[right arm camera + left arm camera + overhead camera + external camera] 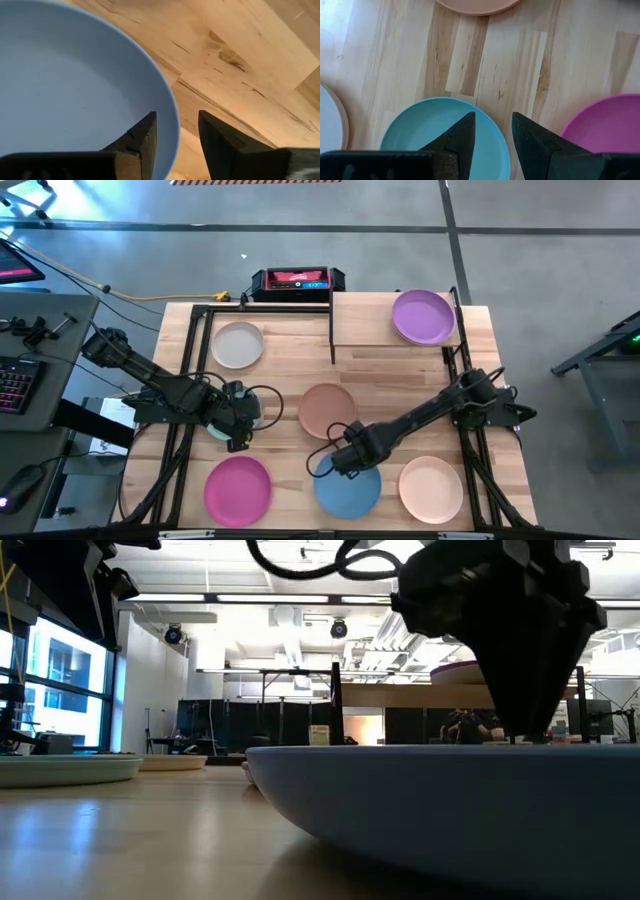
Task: Place and stack plates onto a shelf
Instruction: Stack the blue plate on top of the purple plate on the shelf
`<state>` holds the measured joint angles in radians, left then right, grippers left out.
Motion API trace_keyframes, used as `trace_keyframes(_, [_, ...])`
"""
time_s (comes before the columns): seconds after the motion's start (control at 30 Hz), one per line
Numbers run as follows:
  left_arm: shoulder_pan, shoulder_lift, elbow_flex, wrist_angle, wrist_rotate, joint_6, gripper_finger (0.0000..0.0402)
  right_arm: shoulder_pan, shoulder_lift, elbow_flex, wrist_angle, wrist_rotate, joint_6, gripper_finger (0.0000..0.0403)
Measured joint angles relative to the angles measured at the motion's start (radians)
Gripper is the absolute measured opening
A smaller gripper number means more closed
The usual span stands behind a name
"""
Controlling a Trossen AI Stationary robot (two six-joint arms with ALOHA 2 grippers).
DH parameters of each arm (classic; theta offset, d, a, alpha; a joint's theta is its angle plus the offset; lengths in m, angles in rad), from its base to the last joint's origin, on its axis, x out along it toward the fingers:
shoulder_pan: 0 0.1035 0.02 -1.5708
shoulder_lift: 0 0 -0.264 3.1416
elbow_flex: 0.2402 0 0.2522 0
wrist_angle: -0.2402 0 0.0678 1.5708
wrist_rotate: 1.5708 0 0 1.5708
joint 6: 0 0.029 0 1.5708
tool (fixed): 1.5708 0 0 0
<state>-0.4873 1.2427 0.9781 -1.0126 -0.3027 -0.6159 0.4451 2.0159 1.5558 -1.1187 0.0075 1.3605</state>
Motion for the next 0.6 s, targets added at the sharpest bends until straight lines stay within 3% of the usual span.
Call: trace_keyframes(0.6, [0.000,0.000,0.000,-0.001,0.002,0.011,0.0120,0.000,0.090,0.000,0.040,-0.046,0.001,0.0122])
